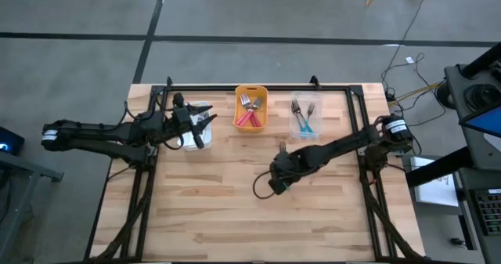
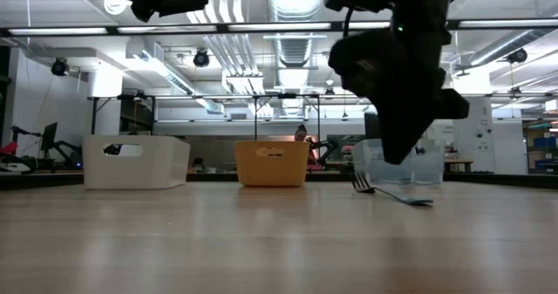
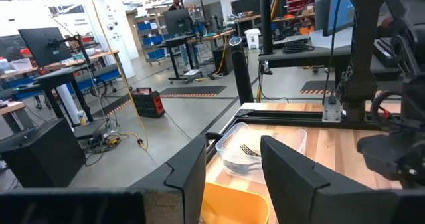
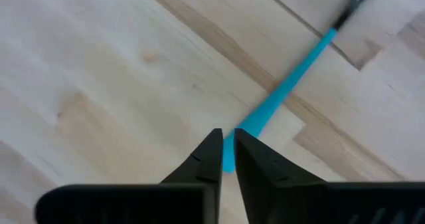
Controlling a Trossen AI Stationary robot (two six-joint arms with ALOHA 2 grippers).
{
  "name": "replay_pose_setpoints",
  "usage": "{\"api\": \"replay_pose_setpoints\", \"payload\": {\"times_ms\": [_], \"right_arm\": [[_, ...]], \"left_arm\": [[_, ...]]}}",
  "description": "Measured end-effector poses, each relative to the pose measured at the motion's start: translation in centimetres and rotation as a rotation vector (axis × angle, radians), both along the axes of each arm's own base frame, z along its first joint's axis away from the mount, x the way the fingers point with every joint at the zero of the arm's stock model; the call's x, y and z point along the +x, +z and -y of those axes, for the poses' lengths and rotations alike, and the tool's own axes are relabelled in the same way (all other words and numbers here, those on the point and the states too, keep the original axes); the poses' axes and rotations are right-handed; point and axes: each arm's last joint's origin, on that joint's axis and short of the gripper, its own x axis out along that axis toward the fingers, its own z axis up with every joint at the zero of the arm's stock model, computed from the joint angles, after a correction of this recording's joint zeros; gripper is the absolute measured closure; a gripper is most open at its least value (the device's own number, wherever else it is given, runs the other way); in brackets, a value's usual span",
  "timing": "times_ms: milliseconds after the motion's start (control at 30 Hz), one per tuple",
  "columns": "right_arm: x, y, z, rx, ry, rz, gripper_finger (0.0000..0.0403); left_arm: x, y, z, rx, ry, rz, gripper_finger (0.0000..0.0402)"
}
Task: Sort silverware by color (type)
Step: Put the blue fork into the transparent bin
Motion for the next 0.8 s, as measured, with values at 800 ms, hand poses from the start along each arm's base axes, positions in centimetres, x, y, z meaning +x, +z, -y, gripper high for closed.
{"api": "replay_pose_setpoints", "payload": {"times_ms": [800], "right_arm": [[1.0,1.7,5.1,0.013,-0.226,-0.038,0.0335]], "left_arm": [[0.0,-0.1,0.0,0.000,0.000,-0.011,0.0277]]}}
